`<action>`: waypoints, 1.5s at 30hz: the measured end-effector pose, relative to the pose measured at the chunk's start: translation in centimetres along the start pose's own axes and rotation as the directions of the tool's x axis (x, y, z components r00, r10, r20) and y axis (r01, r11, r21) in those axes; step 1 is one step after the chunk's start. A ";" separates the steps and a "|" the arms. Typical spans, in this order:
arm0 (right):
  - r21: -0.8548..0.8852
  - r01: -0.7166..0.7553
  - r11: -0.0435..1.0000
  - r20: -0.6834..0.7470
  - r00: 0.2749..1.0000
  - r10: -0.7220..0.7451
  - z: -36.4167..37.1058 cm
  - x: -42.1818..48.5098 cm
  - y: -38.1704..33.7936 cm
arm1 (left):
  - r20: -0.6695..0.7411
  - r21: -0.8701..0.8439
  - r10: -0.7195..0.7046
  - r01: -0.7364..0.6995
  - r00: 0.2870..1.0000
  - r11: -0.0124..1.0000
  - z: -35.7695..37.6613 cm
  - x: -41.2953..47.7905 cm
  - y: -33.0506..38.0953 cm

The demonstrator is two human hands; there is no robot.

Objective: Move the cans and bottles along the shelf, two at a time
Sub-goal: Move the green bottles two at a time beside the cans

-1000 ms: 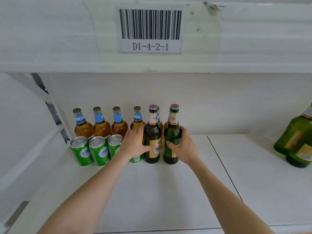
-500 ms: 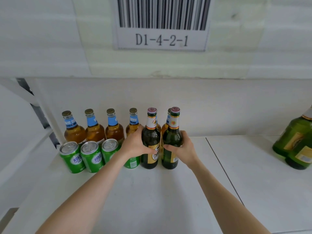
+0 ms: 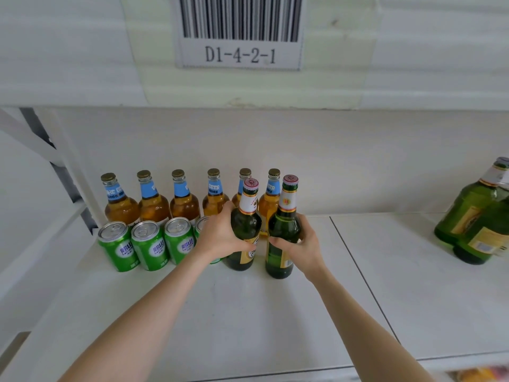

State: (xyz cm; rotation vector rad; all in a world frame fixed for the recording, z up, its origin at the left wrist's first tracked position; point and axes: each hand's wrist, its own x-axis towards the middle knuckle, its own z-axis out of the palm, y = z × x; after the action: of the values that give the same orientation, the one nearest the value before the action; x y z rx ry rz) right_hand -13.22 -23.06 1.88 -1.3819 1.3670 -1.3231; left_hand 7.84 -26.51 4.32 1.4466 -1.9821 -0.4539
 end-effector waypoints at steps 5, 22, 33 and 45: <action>0.013 -0.006 1.000 -0.024 1.000 0.006 -0.8 -2.0 0.0 | 0.037 -0.075 -0.048 0.051 0.998 0.996 0.1 -2.0 0.3; 0.061 -0.070 0.996 -0.061 0.995 0.073 -4.5 -8.5 -0.8 | 0.023 -0.489 -0.267 0.244 0.963 0.838 1.6 -10.1 2.6; 0.080 -0.022 0.997 -0.054 0.998 0.027 -9.8 -12.3 -2.3 | 0.060 -0.598 -0.292 0.269 0.955 0.755 4.0 -13.8 8.6; 0.034 -0.027 0.999 -0.071 0.997 0.029 -20.1 -19.3 -1.9 | 0.069 -0.583 -0.302 0.284 0.951 0.761 8.8 -19.8 18.4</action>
State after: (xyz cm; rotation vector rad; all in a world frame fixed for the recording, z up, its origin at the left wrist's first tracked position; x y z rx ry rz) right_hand -30.25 -1.10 4.09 -1.3000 1.4006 -1.3820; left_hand -7.41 -2.59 3.29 1.3291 -1.3910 -1.0765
